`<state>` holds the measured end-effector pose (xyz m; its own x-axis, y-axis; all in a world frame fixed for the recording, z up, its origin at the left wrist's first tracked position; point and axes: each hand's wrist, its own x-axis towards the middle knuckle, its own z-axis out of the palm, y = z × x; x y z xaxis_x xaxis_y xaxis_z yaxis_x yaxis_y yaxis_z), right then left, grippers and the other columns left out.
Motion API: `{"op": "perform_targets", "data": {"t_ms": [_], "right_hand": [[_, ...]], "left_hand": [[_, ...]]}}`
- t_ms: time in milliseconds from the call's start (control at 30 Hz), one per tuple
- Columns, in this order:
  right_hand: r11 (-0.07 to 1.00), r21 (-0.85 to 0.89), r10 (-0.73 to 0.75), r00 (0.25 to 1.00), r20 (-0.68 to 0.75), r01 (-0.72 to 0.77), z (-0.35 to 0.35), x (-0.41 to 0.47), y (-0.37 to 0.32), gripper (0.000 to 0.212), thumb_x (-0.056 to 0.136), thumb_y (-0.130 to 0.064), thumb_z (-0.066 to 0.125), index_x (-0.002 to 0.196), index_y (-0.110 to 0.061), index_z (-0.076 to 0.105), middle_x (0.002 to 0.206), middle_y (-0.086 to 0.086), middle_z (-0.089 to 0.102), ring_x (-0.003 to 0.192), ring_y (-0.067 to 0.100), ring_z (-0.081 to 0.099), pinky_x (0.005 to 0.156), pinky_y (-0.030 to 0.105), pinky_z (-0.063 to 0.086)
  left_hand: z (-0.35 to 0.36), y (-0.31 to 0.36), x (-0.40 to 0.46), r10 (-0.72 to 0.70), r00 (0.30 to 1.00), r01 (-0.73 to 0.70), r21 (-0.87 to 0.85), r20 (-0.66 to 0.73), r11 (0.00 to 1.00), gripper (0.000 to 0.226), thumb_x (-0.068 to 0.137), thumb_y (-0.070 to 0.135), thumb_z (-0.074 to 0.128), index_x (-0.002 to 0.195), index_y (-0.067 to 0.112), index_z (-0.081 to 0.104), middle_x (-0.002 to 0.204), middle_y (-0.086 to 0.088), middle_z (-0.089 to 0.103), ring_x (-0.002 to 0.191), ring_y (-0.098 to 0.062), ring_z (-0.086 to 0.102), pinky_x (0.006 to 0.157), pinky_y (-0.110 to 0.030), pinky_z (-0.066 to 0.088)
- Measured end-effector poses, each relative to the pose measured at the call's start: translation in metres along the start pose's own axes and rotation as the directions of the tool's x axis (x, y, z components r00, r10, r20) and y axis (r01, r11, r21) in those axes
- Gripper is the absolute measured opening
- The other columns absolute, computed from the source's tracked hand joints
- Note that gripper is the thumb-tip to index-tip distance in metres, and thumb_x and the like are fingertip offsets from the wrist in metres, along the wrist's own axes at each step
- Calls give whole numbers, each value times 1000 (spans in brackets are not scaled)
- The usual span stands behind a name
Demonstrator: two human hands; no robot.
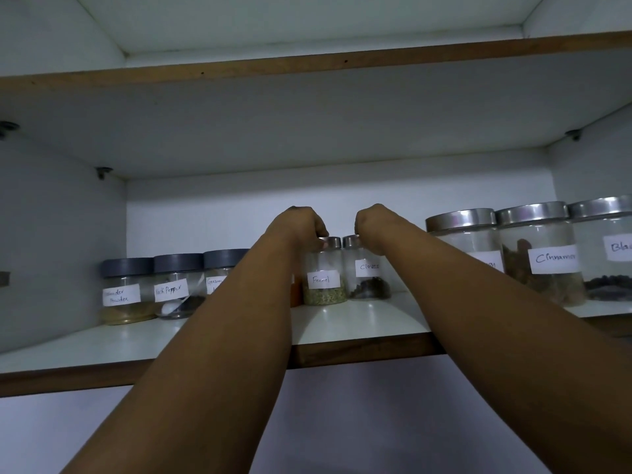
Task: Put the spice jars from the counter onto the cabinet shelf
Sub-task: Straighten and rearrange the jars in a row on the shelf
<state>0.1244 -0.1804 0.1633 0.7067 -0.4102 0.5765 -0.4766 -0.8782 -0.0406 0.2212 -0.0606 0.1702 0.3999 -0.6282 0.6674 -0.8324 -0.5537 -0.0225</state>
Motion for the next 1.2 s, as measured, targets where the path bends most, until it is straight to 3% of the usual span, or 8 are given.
{"op": "perform_targets", "data": {"t_ms": [133,200,300,433,667,800,933,1200], "right_hand": [[998,-45,-50,998,-24,49,0,0,-1,51,91,5,50,140,-9,47,142,13,43,132,31,43,104,36,43],[996,-4,-87,990,-113,87,-3,-3,-6,64,89,11,50,147,-14,38,151,16,29,142,36,27,107,42,41],[995,8,-94,947,-308,102,-7,-12,-16,71,81,15,56,145,-11,39,153,17,25,143,36,24,103,39,43],[990,13,-107,808,-580,141,-9,-25,-27,52,80,8,60,128,-8,49,129,15,44,111,29,46,72,30,41],[985,44,-94,736,-670,166,-71,-70,2,18,89,4,47,102,-3,58,107,16,50,90,29,52,72,38,48],[992,-27,-109,742,-662,121,-117,-101,50,19,91,-6,56,110,-8,59,109,12,55,99,26,53,82,36,48],[966,247,68,847,-527,76,-144,-131,98,30,89,-15,67,117,-13,58,96,7,64,87,19,60,78,31,50],[1000,10,18,991,-133,-17,-122,-150,154,40,98,-18,51,138,-12,50,143,11,50,126,27,51,101,32,42]], "left_hand": [[2,2,-2,8,999,-8,-19,-34,1000,35,90,25,65,123,16,65,124,-3,65,111,-20,61,98,-33,49],[1,6,-2,23,973,-34,-44,-229,998,31,96,21,55,124,16,64,124,-5,65,110,-22,61,97,-36,49],[-2,12,-1,12,841,-70,-87,-540,994,31,97,15,45,122,16,63,114,-4,69,103,-23,62,85,-34,52],[-7,29,-10,-196,705,-12,-288,-682,958,19,96,19,44,89,17,62,78,1,61,66,-9,52,59,-17,36],[-35,75,-42,-19,707,-155,-182,-707,971,21,95,26,45,77,18,50,65,2,50,65,-21,54,57,-27,32],[-61,109,-49,84,777,-267,-206,-624,941,38,83,12,50,121,16,47,101,-3,63,96,-22,57,88,-38,40],[-90,147,-49,152,856,-261,-158,-494,952,27,87,26,56,112,19,59,113,0,64,111,-23,55,96,-41,41],[-75,212,-55,174,979,-176,-5,-103,984,33,85,26,57,116,17,65,117,-6,65,104,-25,61,90,-38,52]]}}
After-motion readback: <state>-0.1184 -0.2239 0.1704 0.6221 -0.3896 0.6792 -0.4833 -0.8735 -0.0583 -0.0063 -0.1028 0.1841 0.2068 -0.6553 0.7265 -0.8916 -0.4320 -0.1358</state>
